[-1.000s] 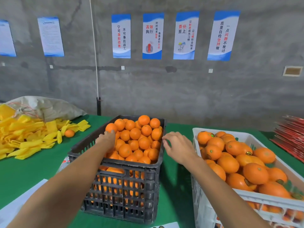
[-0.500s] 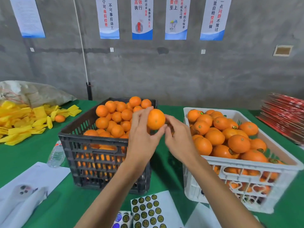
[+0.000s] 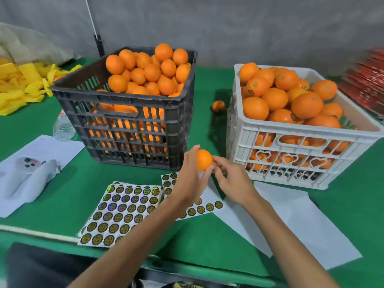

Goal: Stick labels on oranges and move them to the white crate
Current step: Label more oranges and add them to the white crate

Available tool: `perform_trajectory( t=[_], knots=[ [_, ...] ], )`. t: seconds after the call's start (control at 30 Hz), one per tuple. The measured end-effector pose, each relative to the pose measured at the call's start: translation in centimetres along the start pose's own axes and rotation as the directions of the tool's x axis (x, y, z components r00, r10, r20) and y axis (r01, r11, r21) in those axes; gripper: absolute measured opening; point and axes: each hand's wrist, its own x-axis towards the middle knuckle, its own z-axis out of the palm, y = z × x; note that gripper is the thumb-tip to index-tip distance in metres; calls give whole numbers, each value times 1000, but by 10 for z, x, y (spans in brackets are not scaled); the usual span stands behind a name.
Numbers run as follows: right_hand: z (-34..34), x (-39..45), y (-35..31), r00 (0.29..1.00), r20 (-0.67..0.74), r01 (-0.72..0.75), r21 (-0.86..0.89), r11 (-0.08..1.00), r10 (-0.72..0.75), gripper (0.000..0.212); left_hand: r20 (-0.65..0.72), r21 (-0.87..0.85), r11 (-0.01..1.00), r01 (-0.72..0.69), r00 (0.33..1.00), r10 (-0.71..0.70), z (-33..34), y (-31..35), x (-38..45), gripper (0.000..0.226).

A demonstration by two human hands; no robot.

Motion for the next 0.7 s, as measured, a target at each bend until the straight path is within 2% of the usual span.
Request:
perform_trajectory(
  t=[0.07,0.13,0.2,0.27,0.37,0.53,0.6,0.7],
  knots=[
    [4,-14,15,992,121,-35,-7,999,35,28,64,83,997,9,998,-14,14,-12,-13,67],
    [6,-28,29,976,209,-42,-75,996,57,37,110,176,984,-4,994,-15,22,-20,-20,65],
    [8,-42,39,957,287,-2,-140,990,42,54,113,230,973,-6,993,-21,24,-23,-19,65],
    [12,-52,45,946,324,73,-183,980,-10,60,105,250,968,2,994,-29,25,-24,-17,65],
    [16,-58,50,952,293,160,-217,963,-92,51,86,256,967,1,996,-24,26,-24,-16,64],
    [22,-54,53,957,230,221,-192,956,-175,32,71,248,969,-5,997,-13,27,-29,-16,63],
    [22,-49,53,947,217,288,-238,928,-238,25,65,234,972,-3,998,-12,27,-31,-15,62],
    [24,-47,56,927,206,364,-275,890,-315,33,66,215,977,-4,998,-10,26,-33,-16,62]
  ],
)
